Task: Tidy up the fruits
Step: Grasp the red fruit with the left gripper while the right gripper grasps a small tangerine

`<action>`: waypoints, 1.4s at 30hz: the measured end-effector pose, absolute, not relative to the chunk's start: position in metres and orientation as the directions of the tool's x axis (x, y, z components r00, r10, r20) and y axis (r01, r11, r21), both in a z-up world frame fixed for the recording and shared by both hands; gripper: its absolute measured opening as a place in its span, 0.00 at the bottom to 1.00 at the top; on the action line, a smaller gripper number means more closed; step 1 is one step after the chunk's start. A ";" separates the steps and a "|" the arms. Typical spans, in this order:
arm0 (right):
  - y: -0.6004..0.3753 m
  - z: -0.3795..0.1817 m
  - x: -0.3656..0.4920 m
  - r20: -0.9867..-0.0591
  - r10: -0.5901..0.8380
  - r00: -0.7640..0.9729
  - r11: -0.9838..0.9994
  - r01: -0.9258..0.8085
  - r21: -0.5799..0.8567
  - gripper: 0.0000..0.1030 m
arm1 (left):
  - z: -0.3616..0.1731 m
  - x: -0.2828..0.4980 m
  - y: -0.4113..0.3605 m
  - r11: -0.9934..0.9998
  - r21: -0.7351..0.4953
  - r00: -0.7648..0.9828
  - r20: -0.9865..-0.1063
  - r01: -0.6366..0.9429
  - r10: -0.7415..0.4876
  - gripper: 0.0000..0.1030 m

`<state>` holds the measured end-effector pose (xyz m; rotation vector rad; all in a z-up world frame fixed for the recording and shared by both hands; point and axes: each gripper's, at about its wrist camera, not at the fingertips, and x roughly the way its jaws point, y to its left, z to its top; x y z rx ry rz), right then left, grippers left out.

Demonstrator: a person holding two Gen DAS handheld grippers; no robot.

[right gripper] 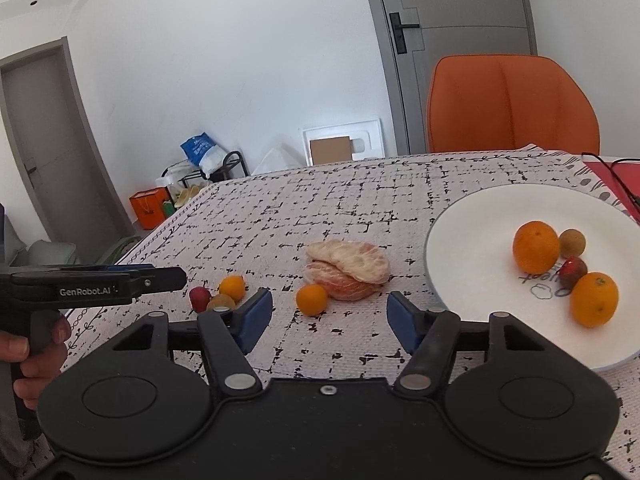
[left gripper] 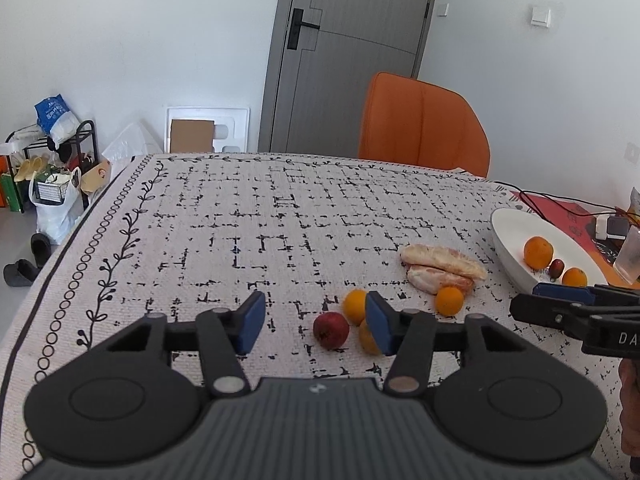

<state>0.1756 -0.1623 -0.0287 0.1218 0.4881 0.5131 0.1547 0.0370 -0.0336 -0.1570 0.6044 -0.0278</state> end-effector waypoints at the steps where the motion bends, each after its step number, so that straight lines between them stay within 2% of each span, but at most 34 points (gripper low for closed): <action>1: -0.161 -0.029 0.177 -0.421 0.501 0.756 0.865 -0.444 0.233 0.56 | -0.035 0.156 0.037 0.987 -0.161 0.820 -0.567 -0.020 -0.076 0.48; 10: -0.150 -0.034 0.184 -0.449 0.513 0.732 0.858 -0.460 0.229 0.44 | -0.047 0.166 0.033 0.986 -0.168 0.797 -0.597 -0.016 -0.089 0.39; 16: -0.143 -0.037 0.191 -0.467 0.510 0.722 0.858 -0.460 0.226 0.41 | -0.055 0.169 0.033 0.984 -0.179 0.782 -0.614 -0.011 -0.103 0.21; 30: -0.125 -0.046 0.207 -0.512 0.481 0.712 0.873 -0.445 0.201 0.41 | -0.041 0.159 0.046 0.980 -0.197 0.812 -0.576 -0.023 -0.097 0.21; 32: -0.121 -0.048 0.210 -0.514 0.472 0.716 0.877 -0.441 0.190 0.36 | -0.039 0.158 0.047 0.979 -0.201 0.814 -0.572 -0.022 -0.099 0.21; 33: -0.121 -0.049 0.210 -0.508 0.469 0.722 0.878 -0.441 0.184 0.26 | -0.039 0.159 0.048 0.980 -0.200 0.814 -0.572 -0.020 -0.100 0.21; 34: -0.121 -0.050 0.211 -0.506 0.465 0.727 0.880 -0.439 0.179 0.20 | -0.039 0.159 0.047 0.980 -0.199 0.814 -0.572 -0.019 -0.100 0.21; 42: -0.132 -0.047 0.200 -0.490 0.491 0.720 0.868 -0.451 0.207 0.20 | -0.033 0.156 0.037 0.982 -0.189 0.819 -0.564 -0.001 -0.108 0.21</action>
